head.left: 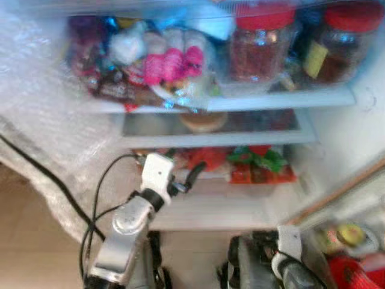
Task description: Restocking fridge
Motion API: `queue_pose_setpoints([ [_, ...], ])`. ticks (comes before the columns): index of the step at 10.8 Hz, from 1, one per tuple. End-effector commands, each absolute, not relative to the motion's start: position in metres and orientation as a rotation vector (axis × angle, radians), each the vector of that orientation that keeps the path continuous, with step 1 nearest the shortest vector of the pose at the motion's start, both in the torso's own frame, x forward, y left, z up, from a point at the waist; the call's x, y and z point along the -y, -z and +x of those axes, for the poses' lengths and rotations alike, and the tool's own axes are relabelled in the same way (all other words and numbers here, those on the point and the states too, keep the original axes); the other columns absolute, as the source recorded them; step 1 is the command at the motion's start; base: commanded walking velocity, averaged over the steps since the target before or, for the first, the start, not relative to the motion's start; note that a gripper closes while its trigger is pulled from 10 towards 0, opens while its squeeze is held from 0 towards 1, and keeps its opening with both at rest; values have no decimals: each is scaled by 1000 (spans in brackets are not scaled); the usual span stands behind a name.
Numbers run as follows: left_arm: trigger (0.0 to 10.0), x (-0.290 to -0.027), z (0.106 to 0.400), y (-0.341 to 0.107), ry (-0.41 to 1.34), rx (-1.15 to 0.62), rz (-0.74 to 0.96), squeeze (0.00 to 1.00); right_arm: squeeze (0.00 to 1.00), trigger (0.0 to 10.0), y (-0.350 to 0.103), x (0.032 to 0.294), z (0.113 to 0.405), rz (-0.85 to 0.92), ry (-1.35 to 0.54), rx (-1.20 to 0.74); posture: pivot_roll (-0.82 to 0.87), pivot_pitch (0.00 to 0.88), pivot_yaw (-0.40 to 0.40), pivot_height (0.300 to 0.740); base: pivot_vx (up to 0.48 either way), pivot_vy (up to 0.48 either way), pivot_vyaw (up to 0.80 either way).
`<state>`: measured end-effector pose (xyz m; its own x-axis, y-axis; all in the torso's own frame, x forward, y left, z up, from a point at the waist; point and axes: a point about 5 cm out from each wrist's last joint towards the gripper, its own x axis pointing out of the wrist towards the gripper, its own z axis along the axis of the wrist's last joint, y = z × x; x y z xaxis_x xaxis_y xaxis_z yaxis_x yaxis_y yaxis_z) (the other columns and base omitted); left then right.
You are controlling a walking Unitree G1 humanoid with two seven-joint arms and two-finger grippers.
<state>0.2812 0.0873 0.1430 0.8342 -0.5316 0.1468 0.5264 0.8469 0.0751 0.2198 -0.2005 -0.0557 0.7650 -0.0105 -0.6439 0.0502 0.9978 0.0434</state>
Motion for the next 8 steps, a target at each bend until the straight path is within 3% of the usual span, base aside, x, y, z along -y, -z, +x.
queue_pose_setpoints([
  [1, 10000, -91, 280, -141, 553, 162, 64, 0, 0, 10000, 87, 189, 170, 86, 22, -920, -64, 230, 66, 606, -285, 0, 0],
  [6, 10000, -90, 281, -140, 557, 157, 69, 0, 0, 10000, 87, 189, 171, 91, 16, -923, -64, 234, 68, 606, -283, 0, 0],
  [8, 10000, -90, 283, -135, 548, 128, 102, 0, 0, 10000, 87, 189, 171, 94, 12, -926, -64, 236, 68, 606, 0, 0, 0],
])
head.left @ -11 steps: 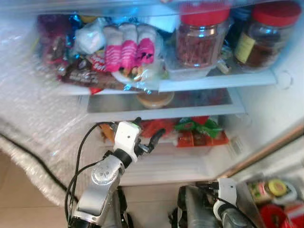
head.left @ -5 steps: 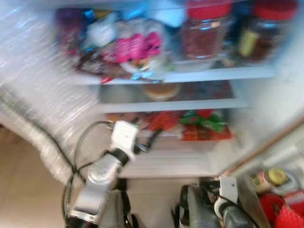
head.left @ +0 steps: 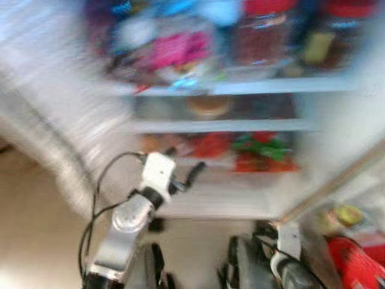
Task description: Restocking fridge
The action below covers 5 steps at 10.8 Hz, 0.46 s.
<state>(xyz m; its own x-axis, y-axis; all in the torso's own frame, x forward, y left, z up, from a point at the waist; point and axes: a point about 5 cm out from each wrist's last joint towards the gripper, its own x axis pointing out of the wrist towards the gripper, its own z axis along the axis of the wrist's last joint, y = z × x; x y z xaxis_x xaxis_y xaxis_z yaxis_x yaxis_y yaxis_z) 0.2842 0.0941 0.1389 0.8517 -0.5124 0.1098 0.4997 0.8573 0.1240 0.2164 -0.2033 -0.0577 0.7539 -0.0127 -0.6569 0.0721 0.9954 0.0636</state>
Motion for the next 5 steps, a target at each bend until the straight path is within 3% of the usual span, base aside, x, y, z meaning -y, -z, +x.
queue_pose_setpoints([
  [1, 10000, -90, 283, -135, 546, 123, 105, 0, 0, 10000, 88, 188, 171, 95, 7, -934, -66, 236, 68, 606, 0, 0, 0],
  [5, 10000, -90, 284, -134, 544, 115, 115, 0, 0, 10000, 89, 188, 170, 70, -17, -969, -67, 238, 67, 606, 0, 0, 0],
])
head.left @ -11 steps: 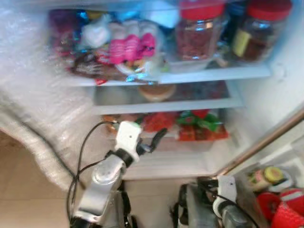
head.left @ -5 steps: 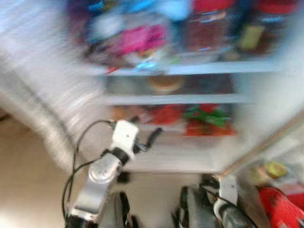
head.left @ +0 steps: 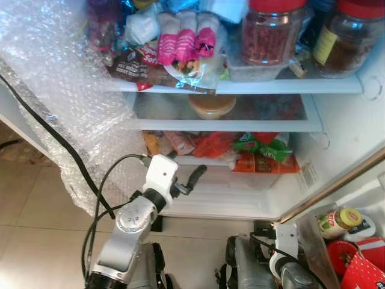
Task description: Restocking fridge
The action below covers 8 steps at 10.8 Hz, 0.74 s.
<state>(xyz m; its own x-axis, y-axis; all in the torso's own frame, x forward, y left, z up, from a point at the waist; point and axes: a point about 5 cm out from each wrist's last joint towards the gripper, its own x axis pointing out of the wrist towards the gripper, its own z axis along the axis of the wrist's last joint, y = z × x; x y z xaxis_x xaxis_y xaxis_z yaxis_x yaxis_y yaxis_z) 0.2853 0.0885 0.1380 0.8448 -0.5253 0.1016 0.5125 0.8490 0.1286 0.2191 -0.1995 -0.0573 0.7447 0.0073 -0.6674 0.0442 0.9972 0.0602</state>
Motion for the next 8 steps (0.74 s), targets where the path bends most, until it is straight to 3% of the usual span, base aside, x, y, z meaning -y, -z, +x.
queue_pose_setpoints([
  [1, 10000, -90, 284, -134, 544, 115, 115, 0, 0, 10000, 89, 188, 170, 70, -17, -970, -67, 238, 67, 606, 0, 0, 0],
  [3, 10000, -90, 284, -133, 544, 112, 117, 0, 0, 10000, 85, 187, 176, -58, -161, -954, -67, 238, 68, 606, 0, 0, 0],
  [5, 10000, -90, 284, -132, 543, 104, 113, 0, 0, 10000, 85, 187, 176, -55, -160, -954, -66, 236, 68, 606, 0, 0, 0],
  [8, 10000, -90, 284, -132, 548, 105, 113, 0, 0, 10000, 85, 187, 175, -58, -167, -954, -63, 232, 68, 606, 0, 416, 0],
])
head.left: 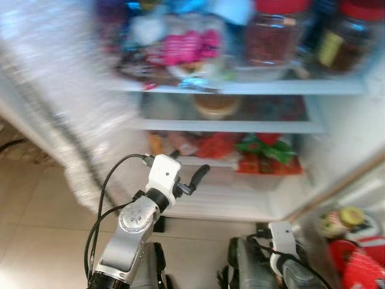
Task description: Restocking fridge
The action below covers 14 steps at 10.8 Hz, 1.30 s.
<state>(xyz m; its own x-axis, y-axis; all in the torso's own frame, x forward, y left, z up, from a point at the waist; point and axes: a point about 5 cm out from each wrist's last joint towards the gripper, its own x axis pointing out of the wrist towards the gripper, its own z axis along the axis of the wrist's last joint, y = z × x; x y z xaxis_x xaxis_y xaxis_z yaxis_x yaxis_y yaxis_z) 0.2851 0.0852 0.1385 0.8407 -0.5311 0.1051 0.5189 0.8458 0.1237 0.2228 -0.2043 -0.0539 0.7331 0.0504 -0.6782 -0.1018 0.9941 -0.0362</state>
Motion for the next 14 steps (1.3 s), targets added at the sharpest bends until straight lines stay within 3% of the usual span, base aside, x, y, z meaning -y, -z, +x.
queue_pose_setpoints([
  [1, 10000, -89, 284, -132, 557, 105, 120, 0, 0, 10000, 85, 186, 175, -58, -167, -954, -62, 231, 69, 606, 0, 382, 0],
  [6, 10000, -86, 282, -130, 592, 100, 136, 0, 0, 10000, 86, 186, 175, -57, -169, -957, -61, 226, 72, 606, 0, 59, 0],
  [14, 10000, -86, 282, -130, 592, 100, 124, 0, 0, 10000, 85, 187, 176, -55, -164, -957, -63, 237, 71, 606, -338, 0, 0],
])
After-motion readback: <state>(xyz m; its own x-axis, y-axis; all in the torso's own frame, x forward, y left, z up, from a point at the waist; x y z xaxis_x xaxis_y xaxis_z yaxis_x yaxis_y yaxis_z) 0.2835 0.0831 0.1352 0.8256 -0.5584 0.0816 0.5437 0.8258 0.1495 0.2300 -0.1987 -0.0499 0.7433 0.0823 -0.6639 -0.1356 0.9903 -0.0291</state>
